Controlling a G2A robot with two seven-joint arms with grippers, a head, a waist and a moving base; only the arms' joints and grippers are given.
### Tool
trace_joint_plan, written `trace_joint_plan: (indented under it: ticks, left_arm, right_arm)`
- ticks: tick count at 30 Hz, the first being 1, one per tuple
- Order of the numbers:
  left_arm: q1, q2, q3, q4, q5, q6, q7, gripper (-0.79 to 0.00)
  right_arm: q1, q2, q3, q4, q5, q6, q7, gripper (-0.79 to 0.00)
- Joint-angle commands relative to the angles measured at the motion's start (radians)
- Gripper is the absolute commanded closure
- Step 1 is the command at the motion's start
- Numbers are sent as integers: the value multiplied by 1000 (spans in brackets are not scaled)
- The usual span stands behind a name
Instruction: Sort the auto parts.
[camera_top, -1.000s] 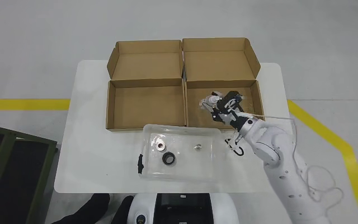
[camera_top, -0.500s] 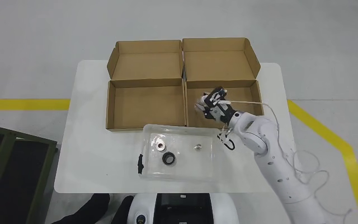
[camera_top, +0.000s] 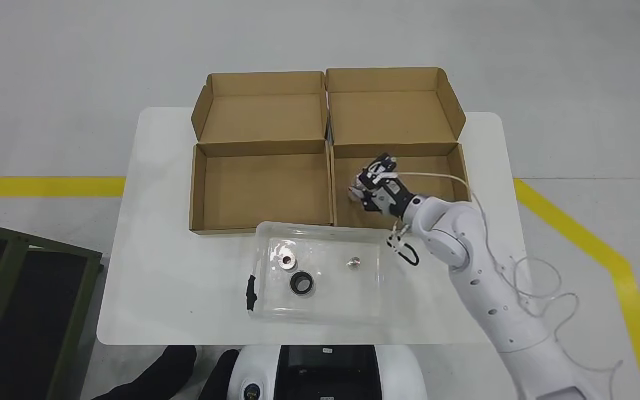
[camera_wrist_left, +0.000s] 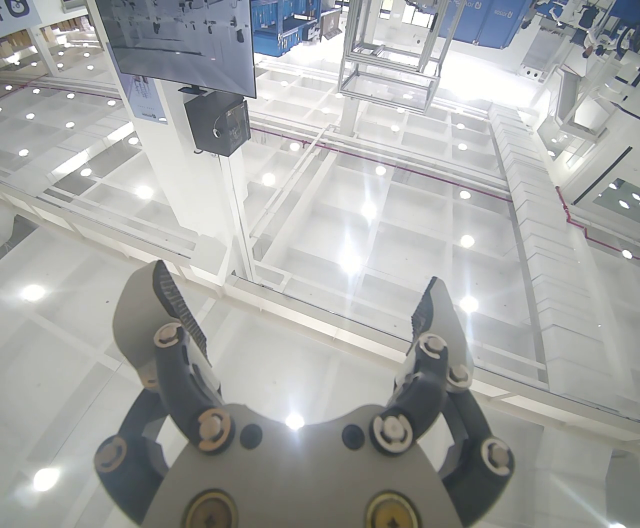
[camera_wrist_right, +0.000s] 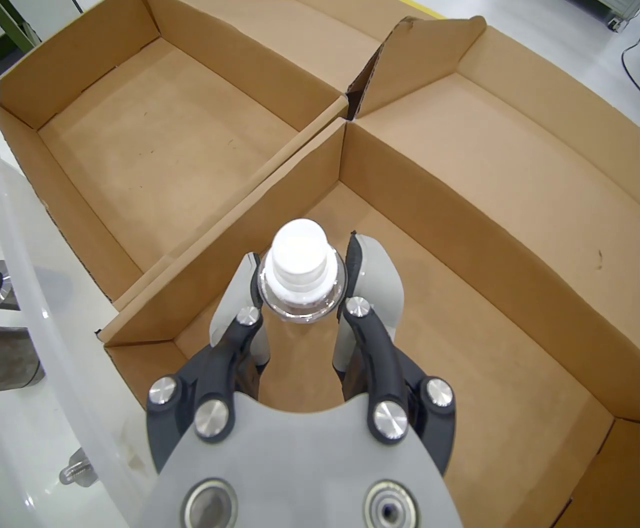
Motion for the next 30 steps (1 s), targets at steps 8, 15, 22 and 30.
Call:
trace_joint_plan:
  ticks: [8, 15, 22, 30]
  left_arm:
    - [0, 0, 0, 0, 0, 0, 0, -785]
    - [0, 0, 0, 0, 0, 0, 0, -785]
    - [0, 0, 0, 0, 0, 0, 0, -785]
    - [0, 0, 0, 0, 0, 0, 0, -785]
  right_arm:
    - [-39, 9, 35, -110, -42, 26, -11, -785]
    - [-137, 28, 100, -304, -40, -22, -9, -785]
    - [-243, 48, 137, -456, -33, -141, 15, -785]
    - [-354, 62, 66, -558, -62, -314, 11, -785]
